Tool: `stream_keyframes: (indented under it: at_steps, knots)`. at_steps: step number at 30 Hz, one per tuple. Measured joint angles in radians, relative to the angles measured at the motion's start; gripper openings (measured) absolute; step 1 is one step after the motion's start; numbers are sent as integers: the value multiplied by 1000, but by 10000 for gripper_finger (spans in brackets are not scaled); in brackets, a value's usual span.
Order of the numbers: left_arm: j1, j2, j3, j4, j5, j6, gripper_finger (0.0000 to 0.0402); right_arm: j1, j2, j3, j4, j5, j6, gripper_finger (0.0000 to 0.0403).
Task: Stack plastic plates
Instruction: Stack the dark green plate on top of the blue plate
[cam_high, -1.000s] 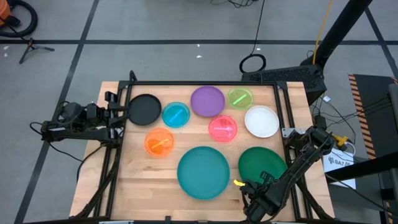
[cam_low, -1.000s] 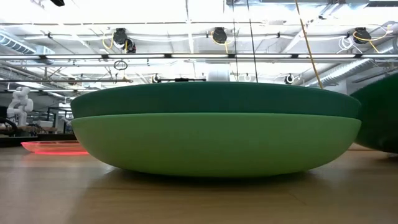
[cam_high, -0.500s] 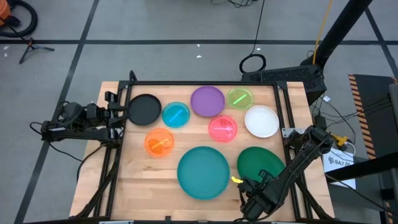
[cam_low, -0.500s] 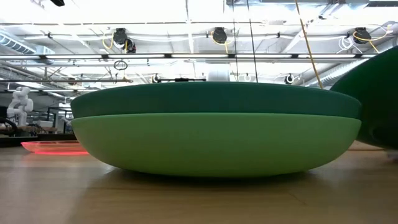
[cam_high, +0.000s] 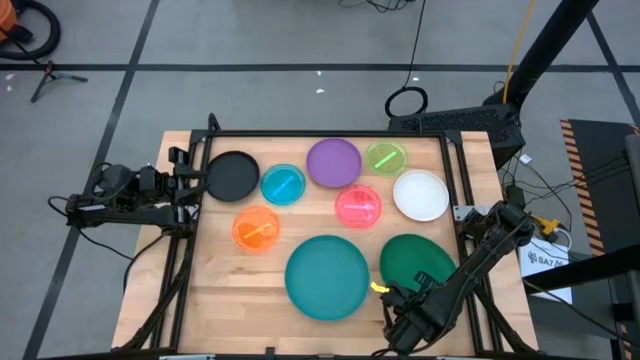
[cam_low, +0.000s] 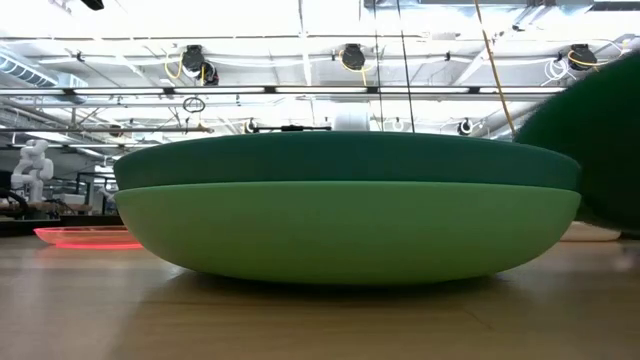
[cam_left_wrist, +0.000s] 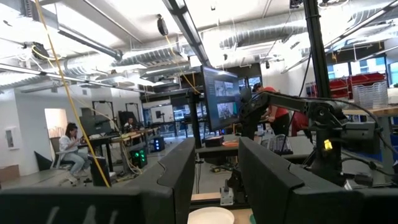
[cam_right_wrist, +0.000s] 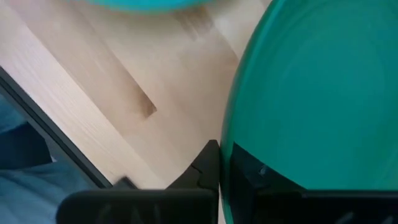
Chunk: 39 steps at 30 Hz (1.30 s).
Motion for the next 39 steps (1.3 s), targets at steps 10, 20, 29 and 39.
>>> stream_keyframes:
  at_steps: [10, 20, 29, 39]
  knots:
    - [0, 0, 0, 0, 0, 0, 131, -73, 0, 119, -69, 93, -86, 3]
    - [0, 0, 0, -1, 0, 3, 131, -199, 0, 162, 10, 99, -287, 3]
    - [0, 0, 0, -2, 0, 4, 131, -244, 0, 201, 57, 172, -463, 3]
    - [0, 0, 0, -2, 0, 4, 131, -255, 0, 205, 308, 251, -816, 3]
